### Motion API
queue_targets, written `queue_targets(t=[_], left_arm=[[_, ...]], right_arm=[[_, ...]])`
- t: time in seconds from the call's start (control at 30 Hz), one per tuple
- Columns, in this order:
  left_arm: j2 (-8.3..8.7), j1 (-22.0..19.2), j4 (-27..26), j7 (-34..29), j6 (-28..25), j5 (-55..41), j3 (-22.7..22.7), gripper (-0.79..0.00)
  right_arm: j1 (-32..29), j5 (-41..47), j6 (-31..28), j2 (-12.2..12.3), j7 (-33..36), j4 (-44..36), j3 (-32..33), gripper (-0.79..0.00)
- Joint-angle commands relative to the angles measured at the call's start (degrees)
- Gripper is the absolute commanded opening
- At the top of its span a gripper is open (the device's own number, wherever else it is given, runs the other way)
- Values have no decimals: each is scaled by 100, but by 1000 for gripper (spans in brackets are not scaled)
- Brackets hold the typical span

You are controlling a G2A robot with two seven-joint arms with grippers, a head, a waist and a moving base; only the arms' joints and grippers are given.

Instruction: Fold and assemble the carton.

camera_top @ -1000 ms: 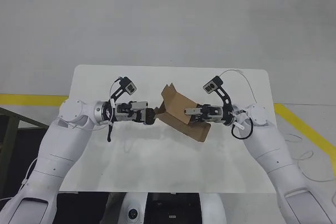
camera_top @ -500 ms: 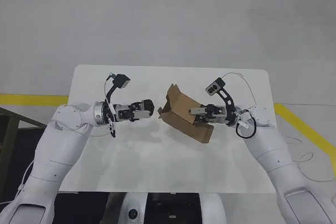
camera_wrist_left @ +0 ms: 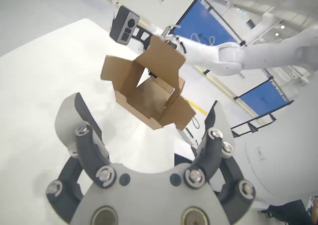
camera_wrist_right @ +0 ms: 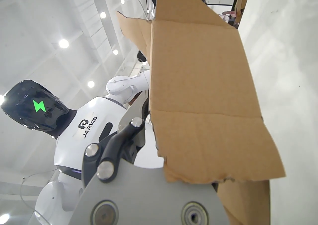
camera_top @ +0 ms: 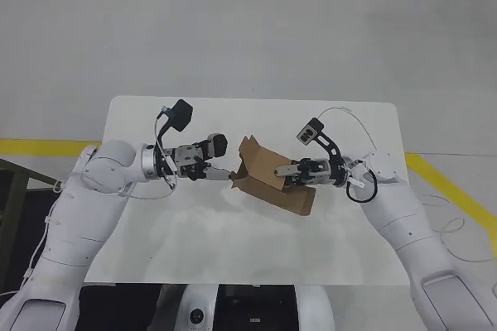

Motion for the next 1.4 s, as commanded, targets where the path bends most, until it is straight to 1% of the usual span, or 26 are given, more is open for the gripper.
queue_targets(t=[0.0, 0.1, 0.17, 0.23, 0.3, 0.43, 0.53, 0.67, 0.83, 1.0, 1.17, 1.37], left_arm=[[0, 0, 0, 1, -1, 21, 0, 0], [0, 0, 0, 1, -1, 21, 0, 0], [1, 41, -62, 209, 35, 194, -48, 0], [-1, 136, -83, 460, -37, 232, -67, 0], [1, 215, -48, 614, -245, 249, -80, 0], [3, 356, 114, 931, -930, 375, -73, 0], [7, 418, 231, 1220, -1219, 453, 56, 0], [8, 413, 149, 1259, -1219, 397, 222, 0], [14, 395, 10, 1322, -1219, 636, 319, 0], [9, 431, -15, 1712, -1219, 975, 405, 0], [21, 475, 25, 2029, -1219, 1186, 596, 0], [45, 403, 69, 2361, -1219, 1369, 838, 0]], right_arm=[[-1, 0, 0, 0, 0, 0, 0, -785], [-1, 0, 0, 0, 0, 0, 0, -785], [-1, 0, 0, 0, 0, 0, 0, -785], [-89, -71, 46, 6, -215, -161, 9, -785], [-149, -104, 87, 22, -271, -276, 50, -785], [-197, -142, 136, 46, -232, -374, 115, -785], [-198, -106, 101, 48, -132, -407, 146, -785], [-160, -95, 82, 42, 0, -399, 149, -785], [-107, -116, 24, 43, 0, -376, 140, -785], [-87, -97, -1, 68, -2, -339, 222, -785], [-130, -62, 1, 82, 0, -388, 286, -785], [-171, -92, 1, 95, 0, -490, 288, -785]])
